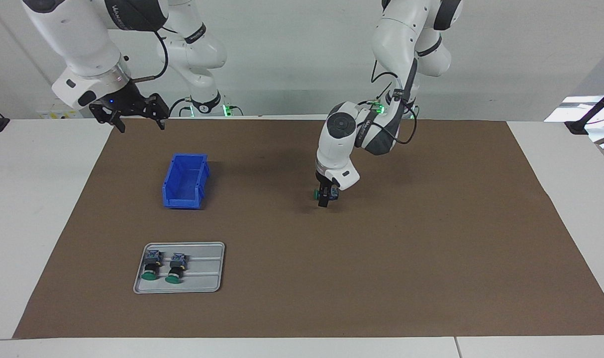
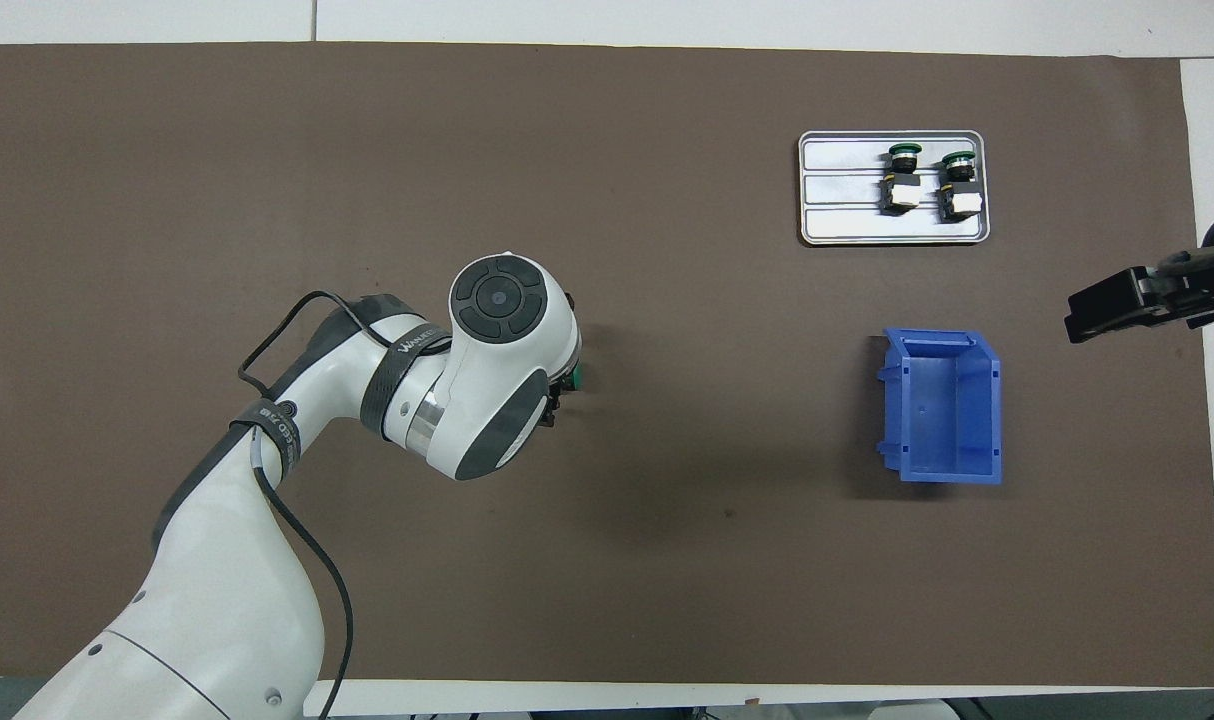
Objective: Place and press button with both arms
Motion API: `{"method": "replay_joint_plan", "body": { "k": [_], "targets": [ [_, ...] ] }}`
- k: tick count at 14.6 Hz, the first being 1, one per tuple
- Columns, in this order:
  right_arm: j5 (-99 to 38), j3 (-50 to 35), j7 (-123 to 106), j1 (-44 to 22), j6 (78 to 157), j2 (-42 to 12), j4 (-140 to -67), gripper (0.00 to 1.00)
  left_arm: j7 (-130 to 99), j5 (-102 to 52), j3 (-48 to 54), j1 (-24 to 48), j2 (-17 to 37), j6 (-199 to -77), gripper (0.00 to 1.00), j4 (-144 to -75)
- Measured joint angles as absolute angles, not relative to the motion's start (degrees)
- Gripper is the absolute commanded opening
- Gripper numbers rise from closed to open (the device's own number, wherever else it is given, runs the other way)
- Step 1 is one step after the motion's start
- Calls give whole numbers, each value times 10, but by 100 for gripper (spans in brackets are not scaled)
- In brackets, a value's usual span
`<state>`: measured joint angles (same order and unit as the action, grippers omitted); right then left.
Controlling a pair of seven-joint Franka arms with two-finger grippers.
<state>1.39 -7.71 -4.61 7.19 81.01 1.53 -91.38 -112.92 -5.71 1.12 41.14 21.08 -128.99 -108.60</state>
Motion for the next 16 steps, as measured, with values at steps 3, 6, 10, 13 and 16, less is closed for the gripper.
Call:
{"method": "replay_joint_plan", "body": {
  "k": [3,6,10,13,16],
  "targets": [
    [14,-77,-46,72,810,15,-914,100,-1132,-57,11,413,214,-1294,58,-1086],
    [14,-77,-46,72,810,15,-914,100,-1133,-57,11,418,214,-1295,50,-1087],
    [14,-77,-46,72,810,15,-914,100,-1138,-57,11,419,214,-1299,29,-1089],
    [14,-77,-46,72,810,15,-914,100,-1139,-57,11,419,214,-1300,21,-1091],
    [14,-77,-46,72,810,15,-914,100,-1139,-57,11,419,214,-1300,12,-1091]
  ]
}}
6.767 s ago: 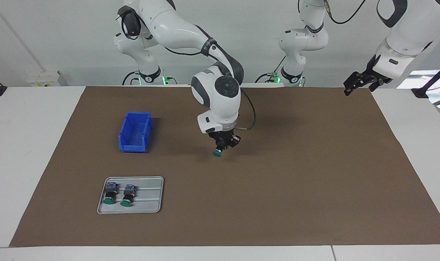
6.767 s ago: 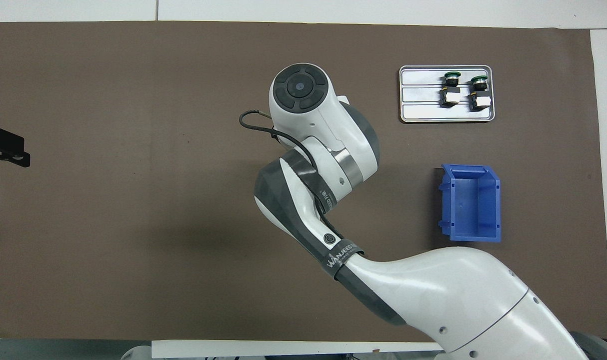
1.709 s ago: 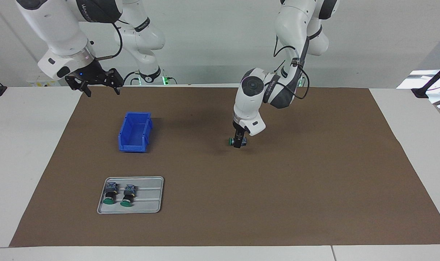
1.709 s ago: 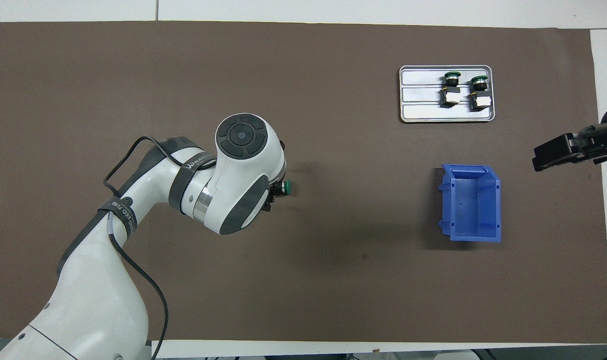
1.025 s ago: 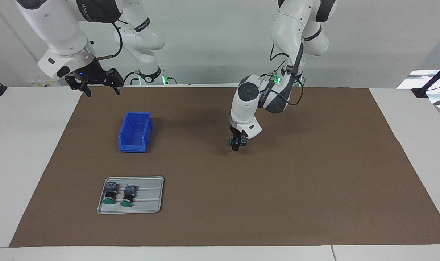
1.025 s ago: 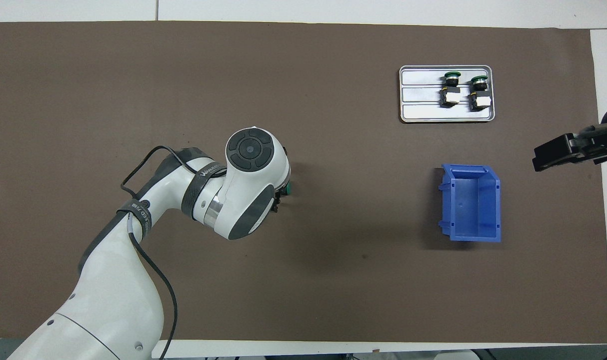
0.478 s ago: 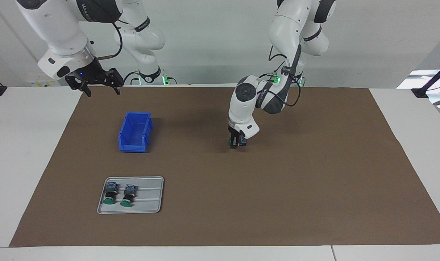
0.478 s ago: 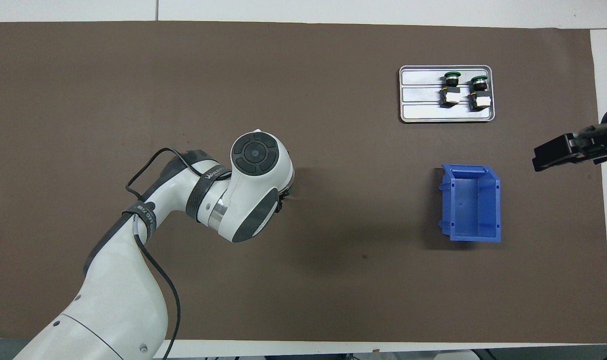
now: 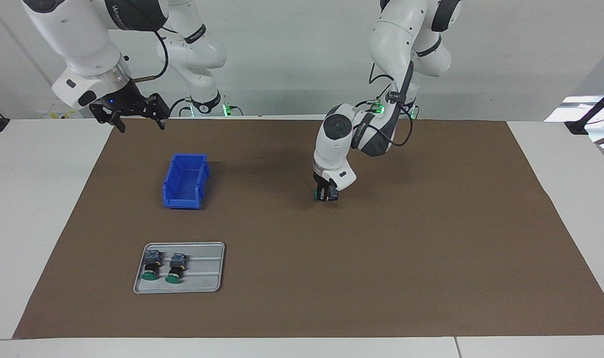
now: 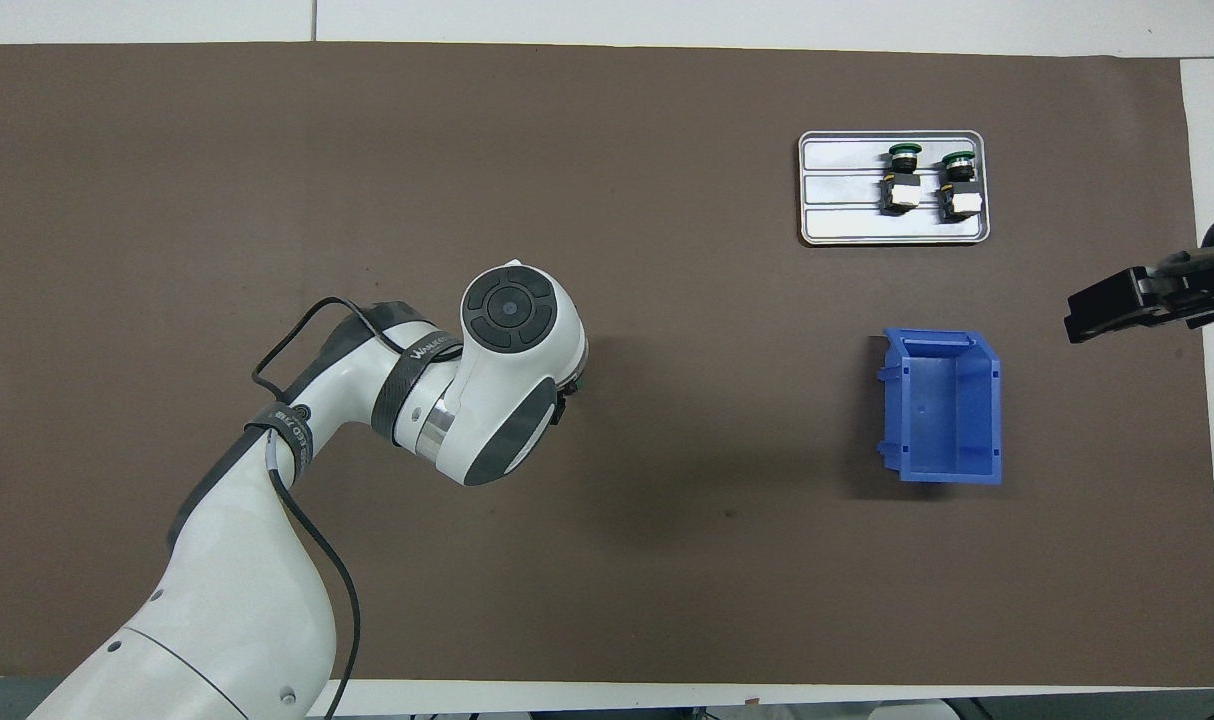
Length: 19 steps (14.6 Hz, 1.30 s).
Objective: Place and press button with both arms
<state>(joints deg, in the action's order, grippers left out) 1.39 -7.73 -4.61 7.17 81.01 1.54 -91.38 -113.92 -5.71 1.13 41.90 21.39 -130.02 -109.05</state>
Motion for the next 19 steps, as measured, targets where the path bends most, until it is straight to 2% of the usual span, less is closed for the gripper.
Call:
{"method": "replay_joint_plan", "body": {
  "k": [5,12,19],
  "targets": [
    [14,-77,-46,72,810,15,-914,100,-1139,-57,8,416,206,-1300,8,-1088],
    [14,-78,-46,71,810,15,-914,100,-1127,-60,3,381,135,-1278,8,-1093],
    [14,-78,-46,71,810,15,-914,100,-932,-270,1,325,117,-1314,5,-1146]
  ]
}}
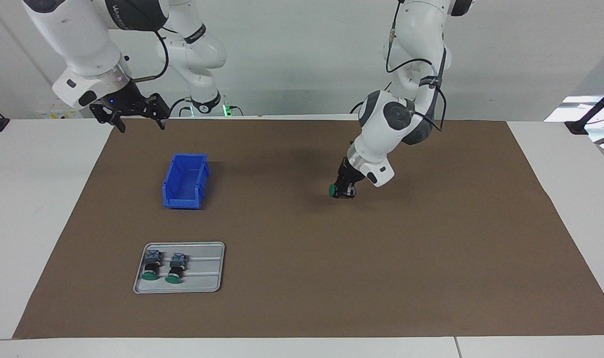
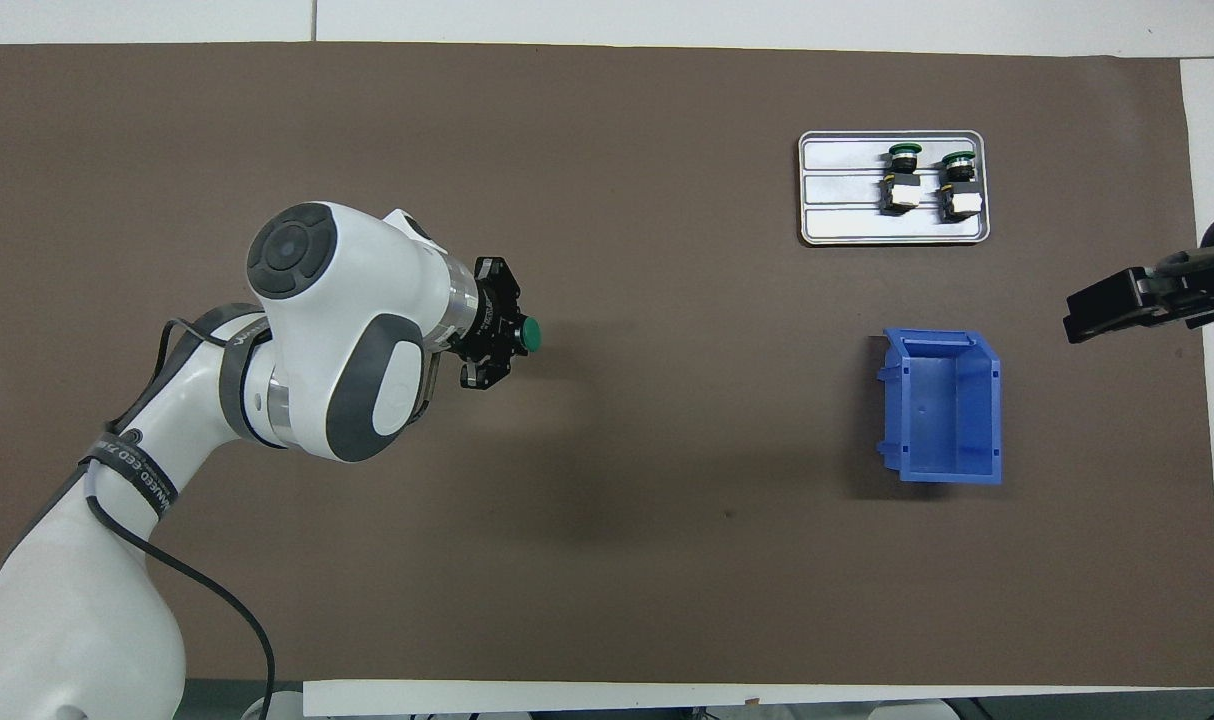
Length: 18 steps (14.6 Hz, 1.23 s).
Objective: Place and press button with both arms
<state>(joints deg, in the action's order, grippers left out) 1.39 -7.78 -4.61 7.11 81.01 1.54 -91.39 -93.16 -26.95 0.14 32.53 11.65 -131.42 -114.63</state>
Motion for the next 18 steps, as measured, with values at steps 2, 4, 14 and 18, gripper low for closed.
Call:
{"method": "replay_joint_plan", "body": {
  "k": [2,4,14,18],
  "targets": [
    [14,-78,-46,71,810,15,-914,100,-883,-328,1,310,106,-1318,2,-1162],
    [14,-78,-46,71,810,15,-914,100,-826,-396,1,297,95,-1319,2,-1177],
    [14,-79,-46,71,810,15,-914,100,-520,-757,0,250,55,-1339,2,-1284],
    [14,-79,-46,71,810,15,-914,100,-500,-841,0,248,56,-1340,1,-1297]
  ]
}}
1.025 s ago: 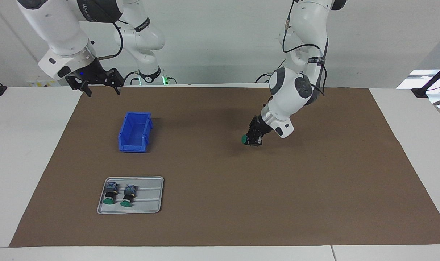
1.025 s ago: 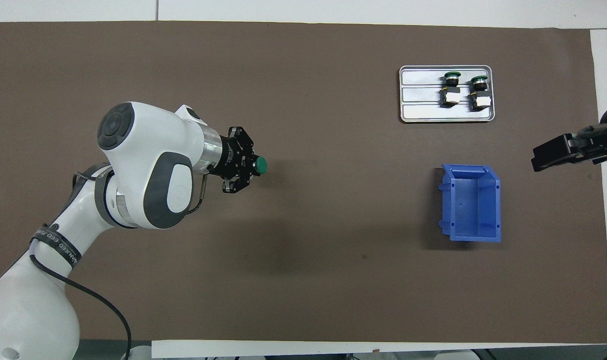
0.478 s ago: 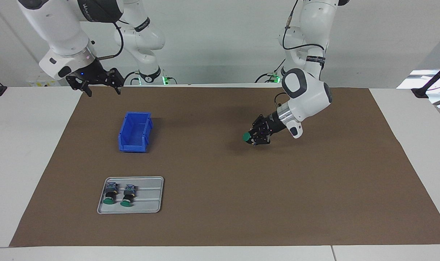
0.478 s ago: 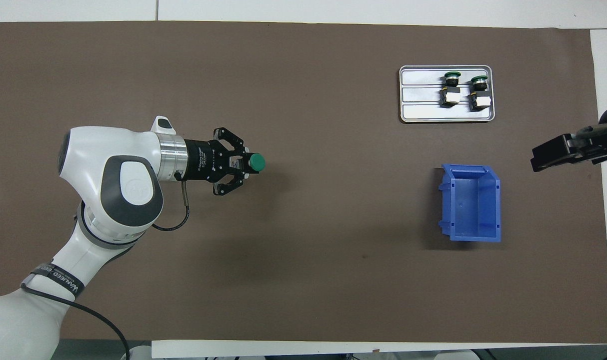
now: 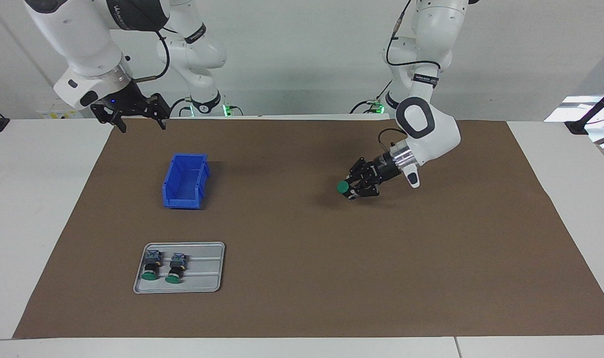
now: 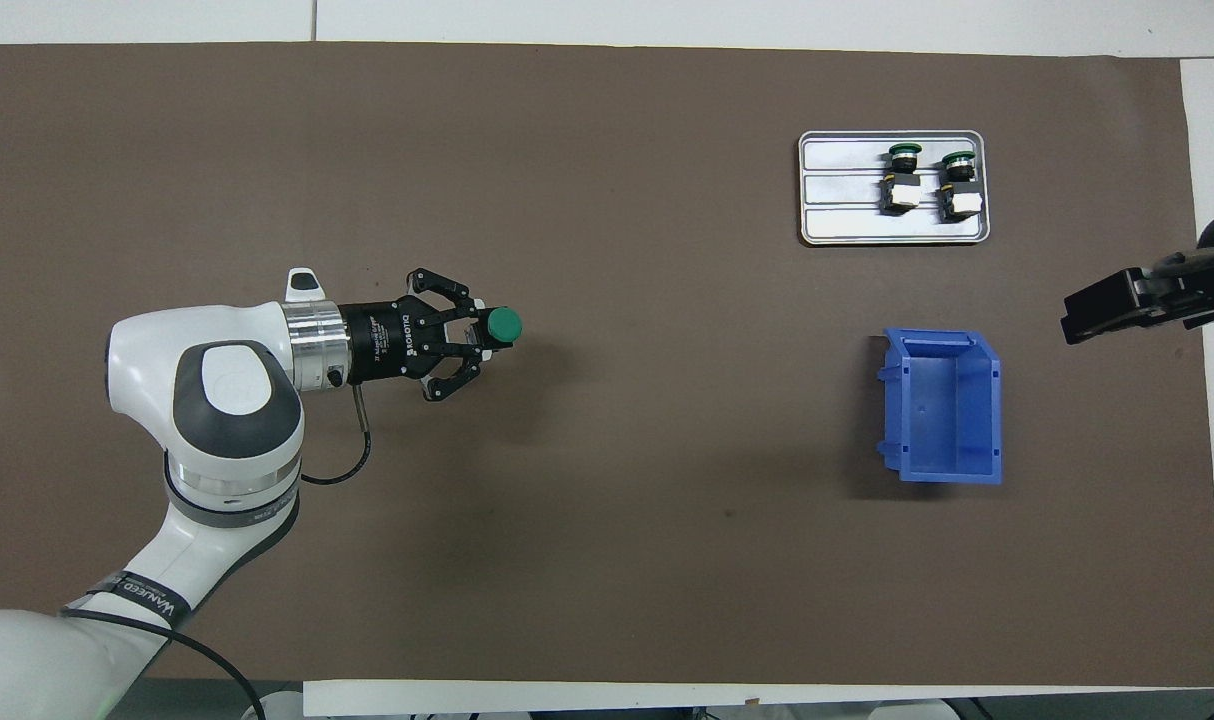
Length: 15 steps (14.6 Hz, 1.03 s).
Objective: Place and press button with both arms
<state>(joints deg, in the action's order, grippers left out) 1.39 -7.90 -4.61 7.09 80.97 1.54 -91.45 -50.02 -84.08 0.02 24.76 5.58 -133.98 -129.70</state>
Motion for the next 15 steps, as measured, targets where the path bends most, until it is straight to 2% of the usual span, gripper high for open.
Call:
{"method": "replay_joint_plan", "body": {
  "k": [8,15],
  "targets": [
    [14,-79,-46,71,810,15,-915,100,-346,-1021,1,241,85,-1307,1,-1339],
    [14,-79,-46,71,810,16,-915,100,-280,-1059,2,213,103,-1260,1,-1354]
  ]
}}
